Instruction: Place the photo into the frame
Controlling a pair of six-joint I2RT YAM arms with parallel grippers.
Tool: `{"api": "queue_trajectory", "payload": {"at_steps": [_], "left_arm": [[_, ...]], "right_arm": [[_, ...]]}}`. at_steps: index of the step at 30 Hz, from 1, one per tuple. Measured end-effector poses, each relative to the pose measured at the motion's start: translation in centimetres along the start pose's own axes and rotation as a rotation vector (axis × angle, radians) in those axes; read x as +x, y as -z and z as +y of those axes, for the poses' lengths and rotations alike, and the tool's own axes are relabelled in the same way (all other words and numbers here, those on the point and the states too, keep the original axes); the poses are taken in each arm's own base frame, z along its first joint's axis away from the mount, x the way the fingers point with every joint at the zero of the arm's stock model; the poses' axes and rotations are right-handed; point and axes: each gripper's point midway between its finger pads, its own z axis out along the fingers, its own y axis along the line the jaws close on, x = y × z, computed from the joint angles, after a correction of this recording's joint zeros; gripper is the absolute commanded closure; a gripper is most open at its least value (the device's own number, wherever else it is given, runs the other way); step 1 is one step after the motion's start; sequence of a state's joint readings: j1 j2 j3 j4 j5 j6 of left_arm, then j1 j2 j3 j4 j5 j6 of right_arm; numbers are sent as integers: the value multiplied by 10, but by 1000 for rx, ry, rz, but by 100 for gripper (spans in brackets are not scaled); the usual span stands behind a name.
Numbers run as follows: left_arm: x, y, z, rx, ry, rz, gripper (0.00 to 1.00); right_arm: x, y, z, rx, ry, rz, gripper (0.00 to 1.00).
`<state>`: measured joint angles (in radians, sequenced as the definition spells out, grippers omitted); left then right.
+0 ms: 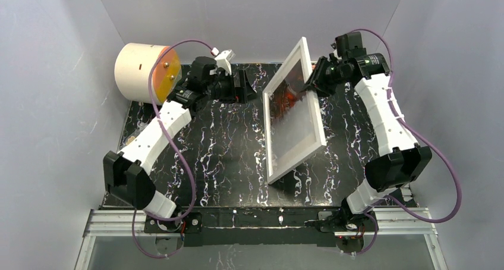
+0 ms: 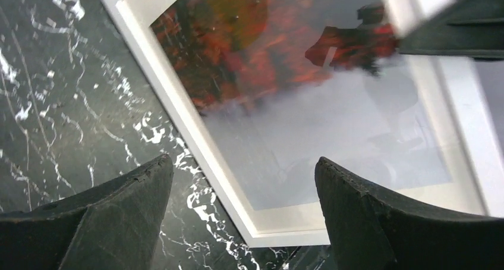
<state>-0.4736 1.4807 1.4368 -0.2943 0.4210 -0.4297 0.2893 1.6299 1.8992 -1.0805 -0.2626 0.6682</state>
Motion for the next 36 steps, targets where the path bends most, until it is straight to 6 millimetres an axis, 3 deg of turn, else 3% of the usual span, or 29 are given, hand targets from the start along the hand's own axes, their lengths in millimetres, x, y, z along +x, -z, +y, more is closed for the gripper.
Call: {"api": "queue_trajectory", "payload": {"at_steps": [5, 15, 19, 23, 27, 32, 36], "left_arm": [[30, -24, 42, -123, 73, 74, 15], [53, -26, 88, -314, 156, 124, 15], [65, -18, 104, -416, 214, 137, 15], [101, 0, 125, -533, 290, 187, 14], [138, 21, 140, -628, 341, 238, 13], [166, 38, 149, -694, 372, 289, 12], [174, 46, 149, -708, 377, 316, 11]], "right_arm": [[2, -9, -42, 17, 25, 37, 81], [20, -33, -69, -75, -33, 53, 82], [45, -45, -79, -139, -98, 51, 78], [88, -71, -103, -197, -173, 90, 73], [119, -89, -123, -225, -214, 132, 65], [146, -103, -146, -175, -253, 174, 28], [158, -108, -165, -89, -251, 198, 18]]}}
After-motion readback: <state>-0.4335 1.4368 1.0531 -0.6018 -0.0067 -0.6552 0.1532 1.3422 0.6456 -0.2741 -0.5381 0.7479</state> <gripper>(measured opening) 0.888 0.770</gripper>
